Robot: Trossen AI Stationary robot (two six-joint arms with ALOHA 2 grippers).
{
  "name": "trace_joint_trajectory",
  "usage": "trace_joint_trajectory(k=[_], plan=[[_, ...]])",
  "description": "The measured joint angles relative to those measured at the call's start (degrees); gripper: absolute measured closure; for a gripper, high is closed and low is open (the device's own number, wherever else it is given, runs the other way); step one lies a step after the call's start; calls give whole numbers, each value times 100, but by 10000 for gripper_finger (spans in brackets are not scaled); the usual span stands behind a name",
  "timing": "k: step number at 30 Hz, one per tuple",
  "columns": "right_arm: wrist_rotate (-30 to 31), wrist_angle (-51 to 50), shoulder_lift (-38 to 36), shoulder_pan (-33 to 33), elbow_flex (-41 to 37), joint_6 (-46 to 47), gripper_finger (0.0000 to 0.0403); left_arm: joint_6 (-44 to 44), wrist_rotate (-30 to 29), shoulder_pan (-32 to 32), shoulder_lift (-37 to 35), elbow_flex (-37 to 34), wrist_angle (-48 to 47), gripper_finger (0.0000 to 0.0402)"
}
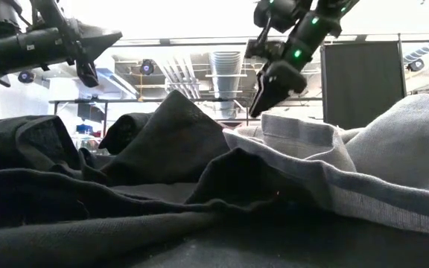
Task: Sort towels by color in basket
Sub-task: Put the blue towel into the right transparent bin
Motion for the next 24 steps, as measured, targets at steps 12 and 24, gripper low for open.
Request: trace_joint_trajectory(k=[12, 24], plan=[[-50, -491, 1164, 54, 510, 729, 102, 149, 2, 0, 7, 0, -127, 402], [-32, -494, 1684, 41, 506, 992, 172, 197, 1, 2, 24, 0, -125, 402]])
